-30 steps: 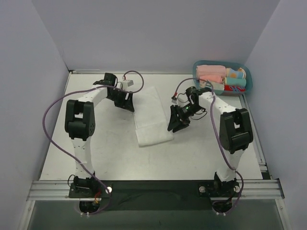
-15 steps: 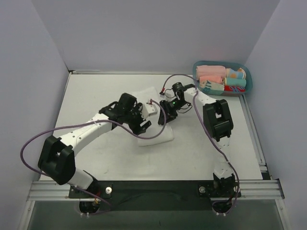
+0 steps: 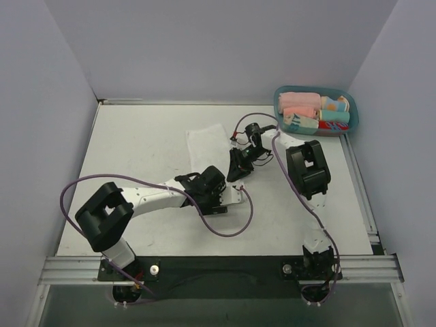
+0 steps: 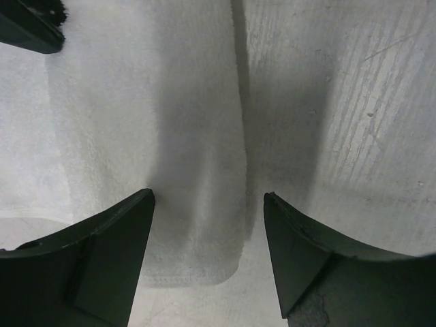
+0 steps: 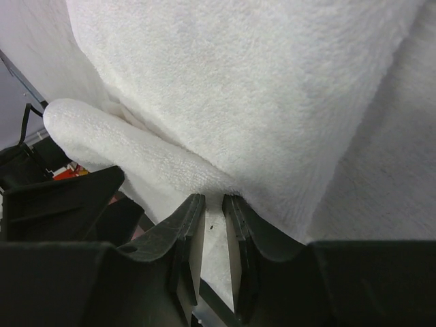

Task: Roll the towels
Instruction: Roll the towel

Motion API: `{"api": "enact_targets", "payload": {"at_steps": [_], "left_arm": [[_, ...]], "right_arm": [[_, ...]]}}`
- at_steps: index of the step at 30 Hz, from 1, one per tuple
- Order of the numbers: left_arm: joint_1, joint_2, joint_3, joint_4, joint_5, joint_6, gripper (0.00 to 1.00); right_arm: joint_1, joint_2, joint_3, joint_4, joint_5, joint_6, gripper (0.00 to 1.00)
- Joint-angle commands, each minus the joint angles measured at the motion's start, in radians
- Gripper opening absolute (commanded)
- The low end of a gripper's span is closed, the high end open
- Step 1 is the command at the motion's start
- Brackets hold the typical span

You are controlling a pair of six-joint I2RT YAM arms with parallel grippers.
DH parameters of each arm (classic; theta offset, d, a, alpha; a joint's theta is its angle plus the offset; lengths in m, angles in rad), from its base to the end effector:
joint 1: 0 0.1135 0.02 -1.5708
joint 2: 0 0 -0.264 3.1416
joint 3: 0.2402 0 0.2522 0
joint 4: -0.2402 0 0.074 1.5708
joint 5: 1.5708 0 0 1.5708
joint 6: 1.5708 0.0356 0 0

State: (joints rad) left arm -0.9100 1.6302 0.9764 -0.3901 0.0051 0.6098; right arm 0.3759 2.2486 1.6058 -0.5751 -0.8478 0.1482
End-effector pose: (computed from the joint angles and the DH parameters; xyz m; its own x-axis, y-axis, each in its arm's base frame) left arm 0.1973 -0.2541 0.1809 0.0182 0.9098 -0.4147 0.9523 0.1106 0.2844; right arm 0.4100 0.1905 0.1288 -0.9348 -0.2639 -0.2379 -0.3498 0.5655 0.7469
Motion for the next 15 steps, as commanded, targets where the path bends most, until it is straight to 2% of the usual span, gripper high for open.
{"api": "enact_targets", "payload": {"at_steps": [1, 2, 4, 5, 6, 8, 9, 11, 13, 15], "left_arm": [[-0.01, 0.023, -0.022, 0.082, -0.054, 0.039, 0.75], [-0.01, 0.031, -0.024, 0.08, -0.056, 0.041, 0.74], [-0.009, 0.052, -0.036, 0.071, -0.054, 0.041, 0.65], [-0.006, 0.057, -0.033, 0.06, -0.041, 0.041, 0.58], [0.0, 0.062, -0.027, 0.018, 0.008, 0.042, 0.46], [0.032, 0.066, -0.004, -0.031, 0.094, 0.042, 0.37], [0.043, 0.071, 0.005, -0.089, 0.167, 0.045, 0.29], [0.086, 0.074, 0.043, -0.16, 0.249, 0.079, 0.24], [0.12, 0.089, 0.074, -0.261, 0.349, 0.122, 0.2], [0.172, 0.121, 0.126, -0.37, 0.431, 0.154, 0.18]], "right_arm": [[0.009, -0.017, -0.052, 0.007, 0.158, 0.002, 0.22], [0.009, -0.018, -0.055, 0.008, 0.159, 0.004, 0.22], [0.012, -0.035, -0.066, 0.009, 0.162, 0.005, 0.22], [0.011, -0.044, -0.07, 0.008, 0.164, 0.002, 0.23], [0.003, -0.058, -0.076, 0.008, 0.164, -0.002, 0.27], [-0.014, -0.125, -0.098, 0.008, 0.161, -0.022, 0.32], [-0.04, -0.153, -0.107, 0.008, 0.156, -0.036, 0.38], [-0.074, -0.248, -0.139, 0.009, 0.148, -0.096, 0.44], [-0.116, -0.352, -0.162, 0.012, 0.144, -0.14, 0.54], [-0.138, -0.446, -0.196, 0.014, 0.147, -0.24, 0.62]]}}
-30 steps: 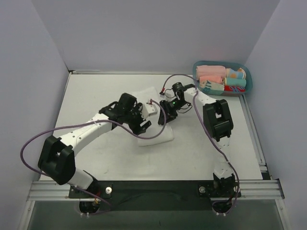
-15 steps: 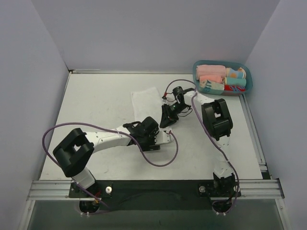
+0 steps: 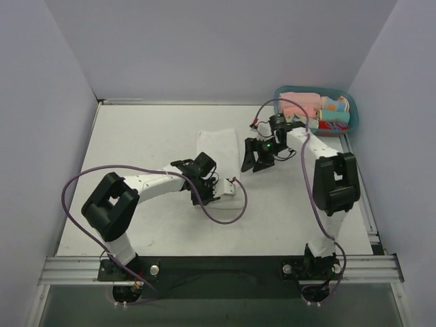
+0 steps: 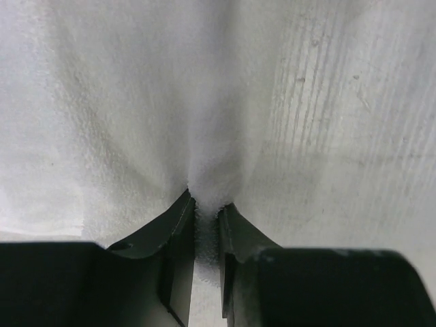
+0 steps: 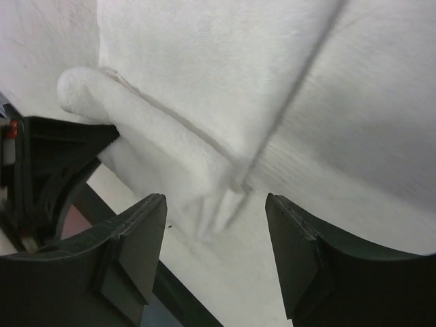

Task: Roll the towels
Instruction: Roll the towel

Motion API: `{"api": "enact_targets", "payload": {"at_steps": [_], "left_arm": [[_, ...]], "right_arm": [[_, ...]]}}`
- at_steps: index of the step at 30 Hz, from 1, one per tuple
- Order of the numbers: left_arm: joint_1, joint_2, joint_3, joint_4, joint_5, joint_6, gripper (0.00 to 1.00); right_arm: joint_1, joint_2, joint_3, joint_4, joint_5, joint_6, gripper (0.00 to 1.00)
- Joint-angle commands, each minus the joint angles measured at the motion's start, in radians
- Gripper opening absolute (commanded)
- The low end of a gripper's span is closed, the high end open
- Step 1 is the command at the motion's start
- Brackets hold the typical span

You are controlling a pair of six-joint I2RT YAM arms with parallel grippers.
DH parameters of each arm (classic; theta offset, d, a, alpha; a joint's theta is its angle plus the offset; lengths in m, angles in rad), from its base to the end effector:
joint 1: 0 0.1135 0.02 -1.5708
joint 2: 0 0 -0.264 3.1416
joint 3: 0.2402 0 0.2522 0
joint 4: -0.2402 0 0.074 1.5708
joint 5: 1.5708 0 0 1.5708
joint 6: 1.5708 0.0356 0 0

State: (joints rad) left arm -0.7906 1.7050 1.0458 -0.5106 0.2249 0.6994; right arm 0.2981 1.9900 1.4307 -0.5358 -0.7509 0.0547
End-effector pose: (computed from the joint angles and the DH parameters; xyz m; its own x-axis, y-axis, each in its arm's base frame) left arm 0.2252 -0.2388 0.1724 -0.0101 0.9024 -0.4309 0.9940 0.0561 0.0942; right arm 0.3874 0.1444 0.1866 -0.8766 -0.2275 -0.4241 -0.4662 0.6204 0.6307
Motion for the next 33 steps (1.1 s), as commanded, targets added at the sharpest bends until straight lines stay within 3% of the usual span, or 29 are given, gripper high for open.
{"api": "enact_targets", "payload": {"at_steps": [1, 5, 10, 15, 18, 24, 28, 33], "left_arm": [[0.071, 0.059, 0.074, -0.287, 0.234, 0.098, 0.17], [0.145, 0.146, 0.183, -0.469, 0.321, 0.133, 0.14], [0.206, 0.294, 0.339, -0.609, 0.444, 0.141, 0.14], [0.238, 0.431, 0.439, -0.706, 0.45, 0.166, 0.16], [0.251, 0.493, 0.494, -0.755, 0.449, 0.184, 0.17], [0.272, 0.562, 0.577, -0.806, 0.45, 0.196, 0.19], [0.28, 0.588, 0.603, -0.827, 0.461, 0.201, 0.2], [0.284, 0.602, 0.608, -0.833, 0.465, 0.201, 0.22]], "right_arm": [[-0.076, -0.215, -0.03, -0.026, 0.051, -0.176, 0.63], [-0.077, -0.356, -0.123, -0.021, 0.042, -0.321, 0.64], [-0.022, -0.574, -0.274, 0.029, 0.056, -0.391, 0.62], [0.116, -0.802, -0.476, 0.212, 0.13, -0.431, 0.61], [0.229, -0.855, -0.526, 0.253, 0.185, -0.486, 0.59], [0.409, -0.861, -0.601, 0.321, 0.3, -0.67, 0.59], [0.563, -0.786, -0.661, 0.459, 0.396, -0.797, 0.64], [0.596, -0.639, -0.633, 0.594, 0.462, -0.823, 0.67]]}}
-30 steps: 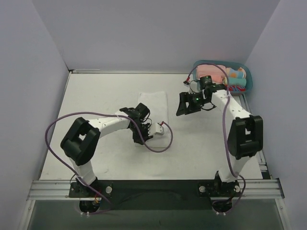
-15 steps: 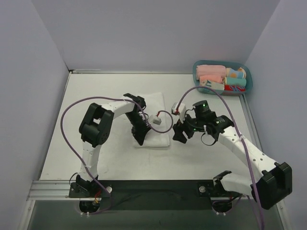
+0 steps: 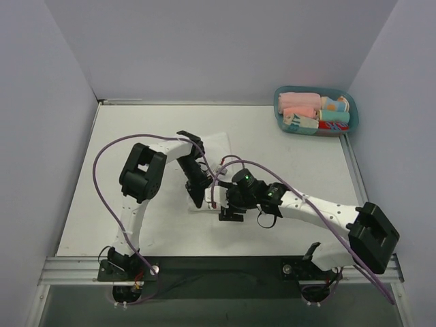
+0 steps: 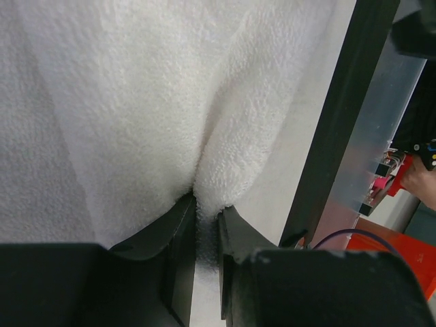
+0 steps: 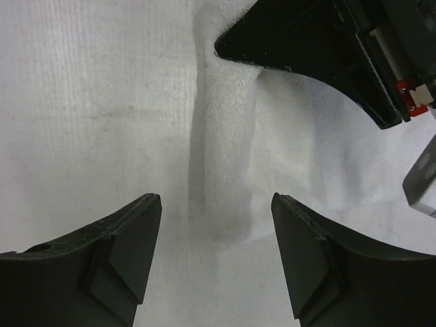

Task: Roll the towels
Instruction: Roll the towel

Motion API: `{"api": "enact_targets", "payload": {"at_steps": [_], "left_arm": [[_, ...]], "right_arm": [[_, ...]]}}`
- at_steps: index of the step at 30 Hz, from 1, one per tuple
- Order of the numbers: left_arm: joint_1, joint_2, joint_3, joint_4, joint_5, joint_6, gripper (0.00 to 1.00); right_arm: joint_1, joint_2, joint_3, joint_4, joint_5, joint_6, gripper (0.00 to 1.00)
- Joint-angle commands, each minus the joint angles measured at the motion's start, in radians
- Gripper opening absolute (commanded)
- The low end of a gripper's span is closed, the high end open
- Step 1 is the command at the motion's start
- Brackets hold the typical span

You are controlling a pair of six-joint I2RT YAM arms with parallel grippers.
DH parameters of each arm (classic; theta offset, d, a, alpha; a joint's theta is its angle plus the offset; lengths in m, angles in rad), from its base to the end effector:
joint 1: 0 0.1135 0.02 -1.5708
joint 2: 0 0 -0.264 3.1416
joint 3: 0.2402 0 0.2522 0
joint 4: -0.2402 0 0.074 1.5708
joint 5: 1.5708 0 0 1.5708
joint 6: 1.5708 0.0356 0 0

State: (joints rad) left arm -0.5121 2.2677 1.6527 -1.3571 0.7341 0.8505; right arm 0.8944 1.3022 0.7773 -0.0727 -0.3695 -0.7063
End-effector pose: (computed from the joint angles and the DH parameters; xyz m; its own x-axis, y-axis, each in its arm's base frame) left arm 0.3238 -0.2094 0.1312 -0.4273 0.8803 -0.2059 0.6926 0.1724 -0.7004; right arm 0.1656 0.2269 0.2369 0.3253 -0.5616 -0.7608 -0.9240 -0.0178 -0.3819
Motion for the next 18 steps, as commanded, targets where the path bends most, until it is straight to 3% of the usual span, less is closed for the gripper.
{"api": "enact_targets", "payload": {"at_steps": [1, 7, 12, 13, 14, 18], "left_arm": [[0.007, 0.041, -0.002, 0.016, -0.041, 0.048, 0.23], [0.029, 0.046, -0.016, 0.027, -0.033, 0.048, 0.25], [0.035, 0.043, -0.013, 0.03, -0.029, 0.053, 0.26], [0.038, 0.041, -0.011, 0.032, -0.027, 0.053, 0.27], [0.041, 0.036, -0.011, 0.036, -0.021, 0.05, 0.27], [0.067, 0.024, -0.022, 0.064, 0.014, 0.01, 0.27]], "right_arm": [[0.0, 0.064, 0.023, 0.151, 0.078, -0.068, 0.67], [-0.003, 0.166, -0.015, 0.208, 0.034, -0.104, 0.65], [-0.018, 0.27, -0.007, 0.211, 0.023, -0.078, 0.55], [-0.032, 0.293, 0.005, 0.18, 0.021, -0.07, 0.51], [-0.035, 0.31, 0.035, 0.163, 0.032, -0.073, 0.36], [-0.052, 0.356, 0.083, 0.096, 0.012, -0.068, 0.11]]}}
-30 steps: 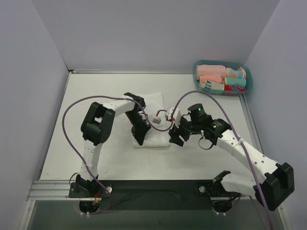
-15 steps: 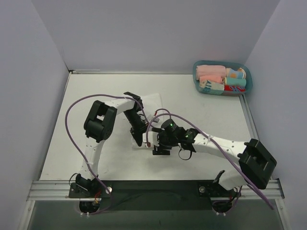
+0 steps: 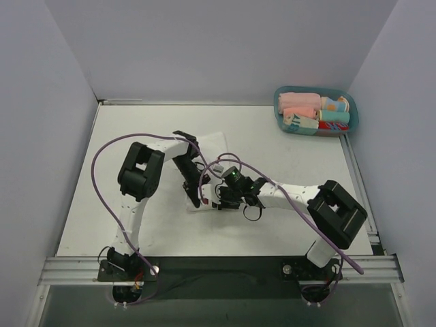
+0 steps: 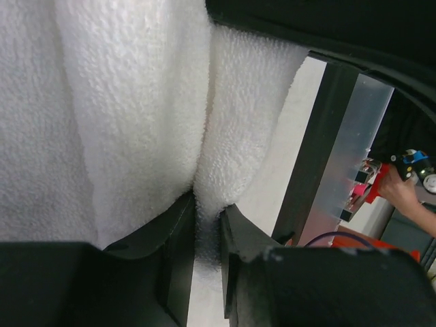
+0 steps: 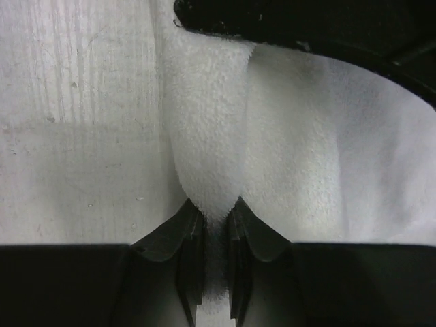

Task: Roll the towels
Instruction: Roll the towel

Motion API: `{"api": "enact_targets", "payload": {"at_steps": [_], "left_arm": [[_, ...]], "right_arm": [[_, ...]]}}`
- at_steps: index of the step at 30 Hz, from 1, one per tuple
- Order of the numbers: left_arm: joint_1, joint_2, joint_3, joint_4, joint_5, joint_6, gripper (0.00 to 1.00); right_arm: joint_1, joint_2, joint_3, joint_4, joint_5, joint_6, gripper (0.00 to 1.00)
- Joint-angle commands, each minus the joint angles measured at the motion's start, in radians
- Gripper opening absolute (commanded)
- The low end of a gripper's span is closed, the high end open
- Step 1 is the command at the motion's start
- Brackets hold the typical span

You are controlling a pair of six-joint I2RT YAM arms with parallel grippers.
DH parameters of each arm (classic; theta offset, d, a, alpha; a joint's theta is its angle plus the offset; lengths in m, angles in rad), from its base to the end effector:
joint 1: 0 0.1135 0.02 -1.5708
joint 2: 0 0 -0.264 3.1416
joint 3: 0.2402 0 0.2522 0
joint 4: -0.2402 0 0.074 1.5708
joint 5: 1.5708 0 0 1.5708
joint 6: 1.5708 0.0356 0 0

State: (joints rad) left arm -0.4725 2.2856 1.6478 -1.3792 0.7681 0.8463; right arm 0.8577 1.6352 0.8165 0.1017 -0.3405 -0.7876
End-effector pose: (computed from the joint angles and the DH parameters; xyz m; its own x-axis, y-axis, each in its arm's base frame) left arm 0.3294 -0.1961 0.1254 -0.4872 0.8539 -0.1833 0.6415 0.2074 -0.7385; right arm 0.2064 0.2568 0.1684 0.3186 -0.6527 -0.6873 -0.9238 -0.0515 -0.3793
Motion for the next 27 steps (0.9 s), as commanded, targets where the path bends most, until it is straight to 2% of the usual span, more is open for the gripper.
{"api": "enact_targets", "payload": {"at_steps": [1, 2, 3, 6, 9, 14, 19, 23, 27], "left_arm": [[0.037, 0.0, -0.023, 0.109, -0.012, 0.002, 0.29], [0.054, -0.018, -0.031, 0.121, 0.005, -0.009, 0.31], [0.063, -0.031, -0.049, 0.134, 0.011, -0.027, 0.33], [0.104, -0.095, -0.094, 0.18, 0.045, -0.067, 0.41], [0.158, -0.172, -0.152, 0.222, 0.085, -0.123, 0.48], [0.274, -0.32, -0.258, 0.362, 0.167, -0.303, 0.5], [0.356, -0.556, -0.385, 0.575, 0.104, -0.435, 0.5], [0.31, -0.783, -0.509, 0.69, -0.001, -0.405, 0.52], [0.149, -0.92, -0.636, 0.778, -0.151, -0.264, 0.56]], "right_arm": [[-0.028, 0.028, 0.058, -0.136, -0.032, 0.027, 0.08], [-0.038, 0.043, 0.103, -0.175, -0.082, 0.046, 0.02], [-0.046, 0.051, 0.125, -0.213, -0.109, 0.059, 0.0], [-0.094, 0.081, 0.203, -0.377, -0.234, 0.103, 0.0], [-0.14, 0.109, 0.265, -0.454, -0.334, 0.148, 0.0], [-0.175, 0.19, 0.354, -0.537, -0.429, 0.197, 0.0], [-0.223, 0.288, 0.456, -0.623, -0.567, 0.263, 0.0], [-0.256, 0.392, 0.512, -0.669, -0.646, 0.286, 0.0], [-0.29, 0.468, 0.575, -0.724, -0.718, 0.315, 0.01]]}}
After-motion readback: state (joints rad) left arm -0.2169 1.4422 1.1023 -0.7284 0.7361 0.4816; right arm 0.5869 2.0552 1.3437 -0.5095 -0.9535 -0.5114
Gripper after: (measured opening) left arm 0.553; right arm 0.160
